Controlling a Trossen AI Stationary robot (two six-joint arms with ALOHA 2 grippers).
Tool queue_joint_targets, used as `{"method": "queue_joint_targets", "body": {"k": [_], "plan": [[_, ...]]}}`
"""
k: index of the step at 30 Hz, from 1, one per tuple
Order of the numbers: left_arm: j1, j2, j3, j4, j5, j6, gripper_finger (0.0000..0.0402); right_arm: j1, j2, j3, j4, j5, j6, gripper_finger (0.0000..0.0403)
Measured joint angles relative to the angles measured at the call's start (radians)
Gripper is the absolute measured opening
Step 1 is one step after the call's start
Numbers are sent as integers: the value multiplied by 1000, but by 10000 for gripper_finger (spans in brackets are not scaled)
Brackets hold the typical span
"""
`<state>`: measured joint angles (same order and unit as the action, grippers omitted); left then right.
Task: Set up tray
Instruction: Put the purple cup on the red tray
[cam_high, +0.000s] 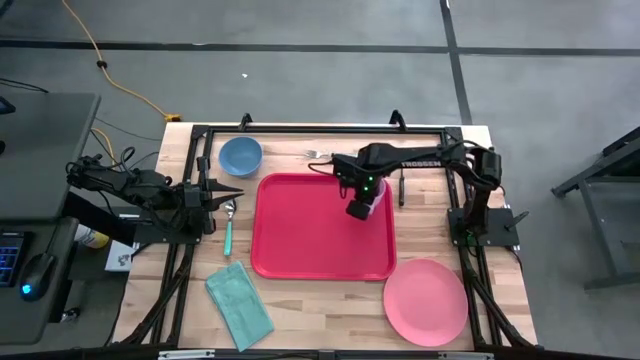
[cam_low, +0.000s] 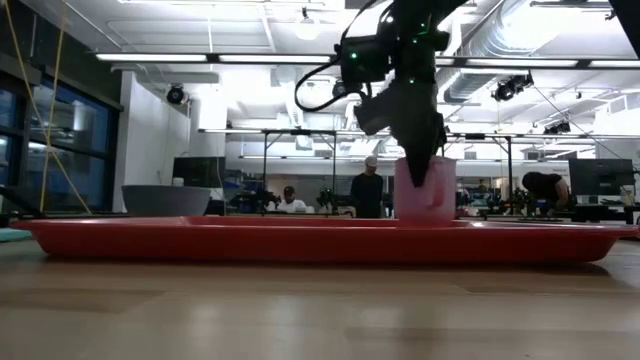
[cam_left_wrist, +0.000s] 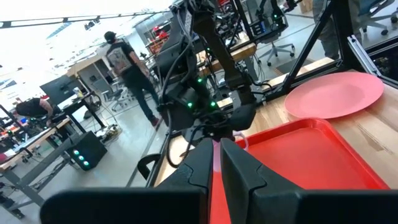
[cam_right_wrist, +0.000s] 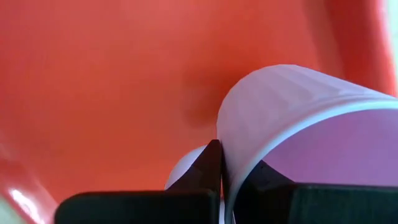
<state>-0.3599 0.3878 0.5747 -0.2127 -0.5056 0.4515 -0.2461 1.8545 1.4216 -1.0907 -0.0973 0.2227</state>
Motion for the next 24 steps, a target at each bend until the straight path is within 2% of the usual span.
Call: {"method": "queue_joint_targets", "body": {"k": [24], "plan": [[0, 0, 0, 0, 0, 0, 60, -31, 0, 0, -16, -15, 38, 0]]}}
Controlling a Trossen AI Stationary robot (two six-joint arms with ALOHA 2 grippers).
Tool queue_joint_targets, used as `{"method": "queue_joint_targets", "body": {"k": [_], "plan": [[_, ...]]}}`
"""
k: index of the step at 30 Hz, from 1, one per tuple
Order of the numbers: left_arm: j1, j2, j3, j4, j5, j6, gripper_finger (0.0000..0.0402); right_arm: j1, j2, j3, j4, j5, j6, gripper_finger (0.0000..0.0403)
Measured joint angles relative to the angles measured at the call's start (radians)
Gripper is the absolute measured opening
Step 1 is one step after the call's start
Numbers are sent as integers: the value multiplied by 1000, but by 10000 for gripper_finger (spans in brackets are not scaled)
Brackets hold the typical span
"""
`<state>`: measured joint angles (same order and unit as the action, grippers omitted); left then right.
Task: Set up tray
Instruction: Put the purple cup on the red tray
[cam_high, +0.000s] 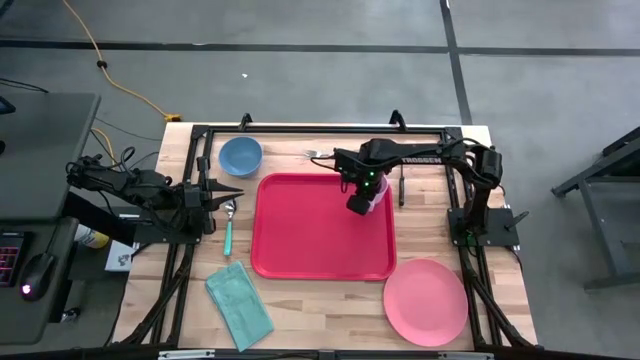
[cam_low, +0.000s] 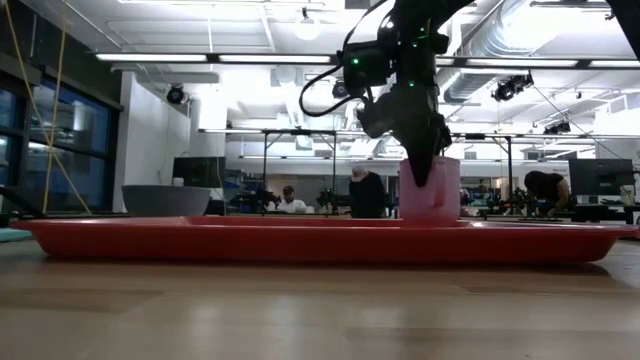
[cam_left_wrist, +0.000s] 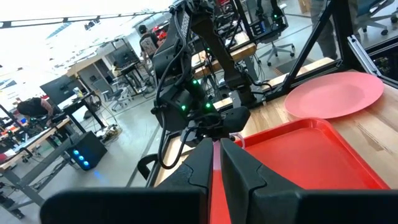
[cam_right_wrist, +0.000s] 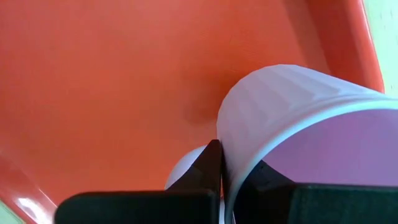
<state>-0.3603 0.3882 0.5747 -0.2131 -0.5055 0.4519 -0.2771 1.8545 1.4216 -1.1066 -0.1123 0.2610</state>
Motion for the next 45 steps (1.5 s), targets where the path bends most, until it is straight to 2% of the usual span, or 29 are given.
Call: {"method": "queue_joint_targets", "body": {"k": [31, 36, 45], "plan": [[0, 0, 0, 0, 0, 0, 60, -3, 49, 0, 43, -27, 133, 4], [0, 0, 0, 0, 0, 0, 60, -4, 49, 4, 44, -62, 143, 36], [0, 0, 0, 0, 1, 0, 60, -15, 49, 4, 33, -44, 161, 149]]}}
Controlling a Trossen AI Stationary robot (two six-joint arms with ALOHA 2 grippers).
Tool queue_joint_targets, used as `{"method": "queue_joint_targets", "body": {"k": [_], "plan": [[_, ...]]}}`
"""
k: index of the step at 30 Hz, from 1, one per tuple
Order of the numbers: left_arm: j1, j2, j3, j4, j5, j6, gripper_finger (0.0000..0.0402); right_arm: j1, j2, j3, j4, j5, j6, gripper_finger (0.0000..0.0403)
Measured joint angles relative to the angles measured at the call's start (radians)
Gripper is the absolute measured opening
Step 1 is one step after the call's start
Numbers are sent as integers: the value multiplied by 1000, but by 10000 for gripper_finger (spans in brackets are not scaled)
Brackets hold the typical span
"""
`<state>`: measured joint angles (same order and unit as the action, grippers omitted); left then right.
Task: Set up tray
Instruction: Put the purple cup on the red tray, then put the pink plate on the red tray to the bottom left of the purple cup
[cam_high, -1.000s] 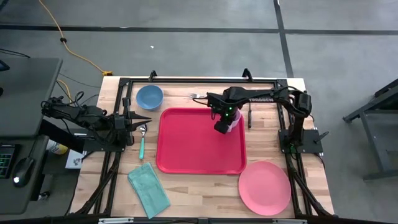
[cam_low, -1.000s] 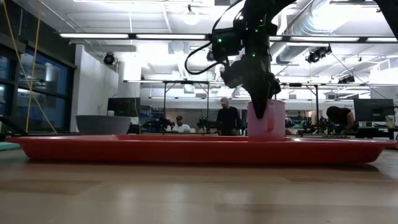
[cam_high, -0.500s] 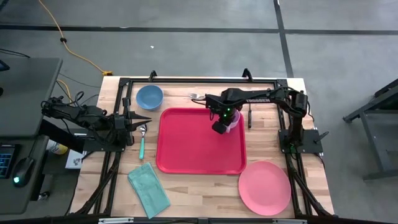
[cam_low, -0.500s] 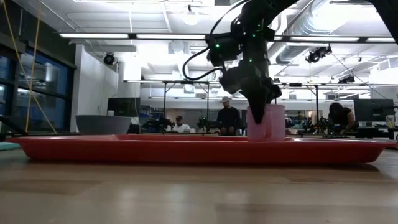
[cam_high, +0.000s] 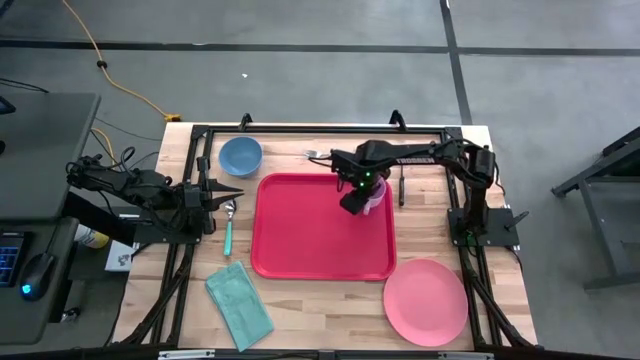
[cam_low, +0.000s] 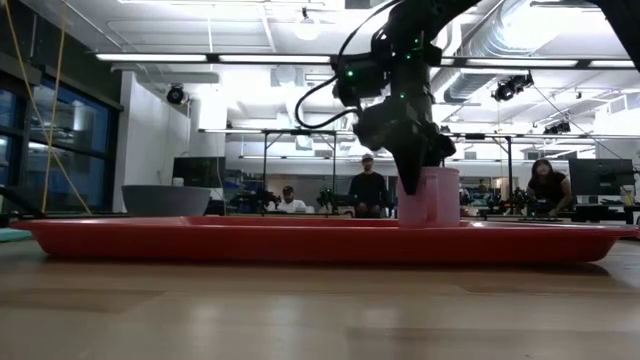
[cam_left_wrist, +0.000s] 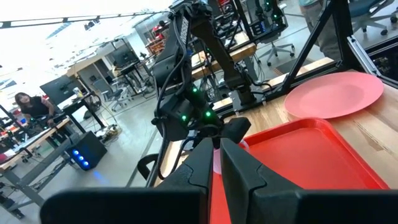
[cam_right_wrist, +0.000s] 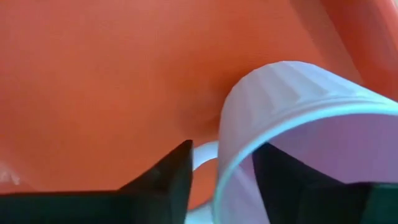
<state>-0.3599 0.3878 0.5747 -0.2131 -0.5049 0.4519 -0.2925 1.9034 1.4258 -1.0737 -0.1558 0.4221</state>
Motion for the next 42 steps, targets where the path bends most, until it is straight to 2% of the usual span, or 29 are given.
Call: {"method": "queue_joint_targets", "body": {"k": [4, 8, 22, 27, 34, 42], "plan": [[0, 0, 0, 0, 0, 0, 60, -22, -2, 0, -6, -28, 8, 190], [0, 0, 0, 0, 0, 0, 60, -40, -20, 1, -21, -43, 16, 209], [0, 0, 0, -7, 1, 0, 60, -54, -252, 2, -41, -11, 81, 198], [0, 0, 0, -8, 1, 0, 60, -35, -354, 2, -161, -12, 133, 197], [0, 0, 0, -19, 20, -1, 60, 42, -436, 2, -493, -45, 249, 197], [0, 0, 0, -46, 20, -4, 60, 220, -456, -4, -479, -163, 491, 197]]}}
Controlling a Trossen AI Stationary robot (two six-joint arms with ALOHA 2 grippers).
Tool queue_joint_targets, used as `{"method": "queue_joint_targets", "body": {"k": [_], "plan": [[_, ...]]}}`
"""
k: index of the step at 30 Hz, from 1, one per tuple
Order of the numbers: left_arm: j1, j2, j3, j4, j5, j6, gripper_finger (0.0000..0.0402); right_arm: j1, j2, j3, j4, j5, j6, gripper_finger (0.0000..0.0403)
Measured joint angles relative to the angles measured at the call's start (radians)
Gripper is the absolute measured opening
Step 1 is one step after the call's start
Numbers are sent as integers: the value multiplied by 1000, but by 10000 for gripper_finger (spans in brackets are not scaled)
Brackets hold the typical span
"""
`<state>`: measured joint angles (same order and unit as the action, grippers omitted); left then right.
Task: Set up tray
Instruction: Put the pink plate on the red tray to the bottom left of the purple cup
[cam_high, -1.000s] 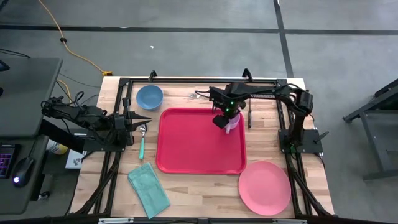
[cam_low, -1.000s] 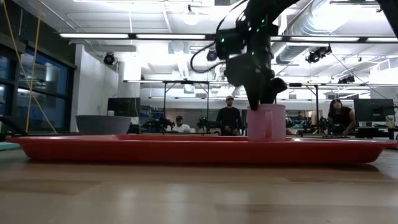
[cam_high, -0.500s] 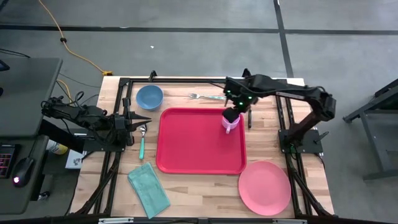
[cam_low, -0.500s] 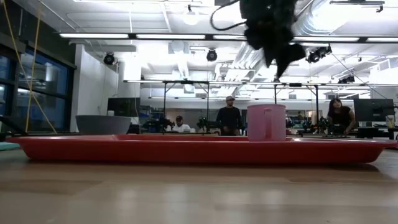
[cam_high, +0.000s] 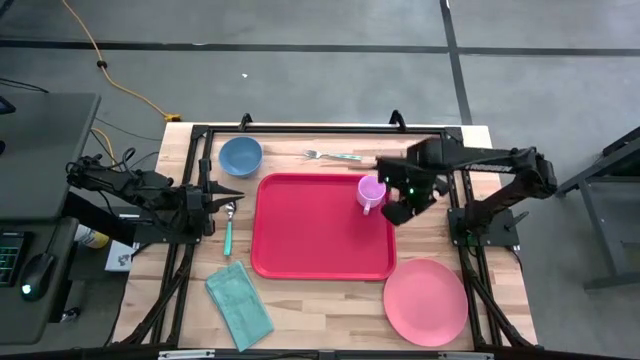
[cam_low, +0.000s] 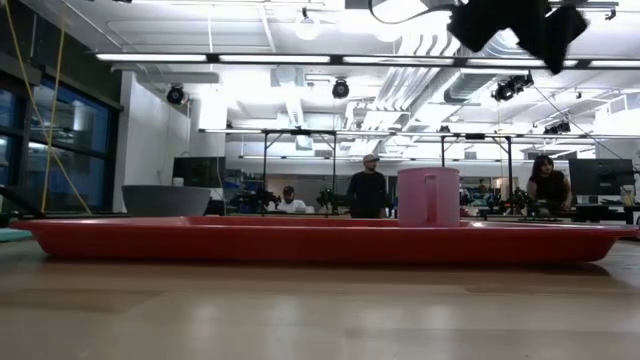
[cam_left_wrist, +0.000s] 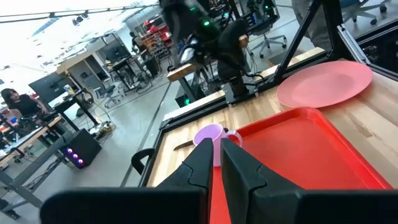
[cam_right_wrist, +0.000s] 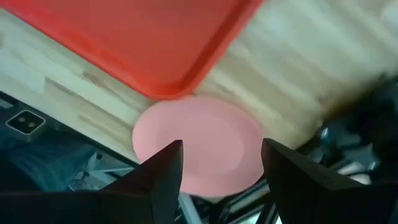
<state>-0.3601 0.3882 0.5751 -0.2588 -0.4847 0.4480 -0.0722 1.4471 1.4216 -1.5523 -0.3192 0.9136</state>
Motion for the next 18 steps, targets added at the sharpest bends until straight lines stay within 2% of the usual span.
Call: {"method": "queue_joint_targets", "body": {"k": [6, 11, 18], "plan": [[0, 0, 0, -4, 0, 0, 60, 190, 0, 0, 81, 9, 250, 197], [0, 0, 0, -13, 0, 0, 60, 346, 29, 0, 231, 104, 472, 197], [0, 0, 0, -14, -1, 0, 60, 519, 167, 0, 414, 104, 605, 197]]}}
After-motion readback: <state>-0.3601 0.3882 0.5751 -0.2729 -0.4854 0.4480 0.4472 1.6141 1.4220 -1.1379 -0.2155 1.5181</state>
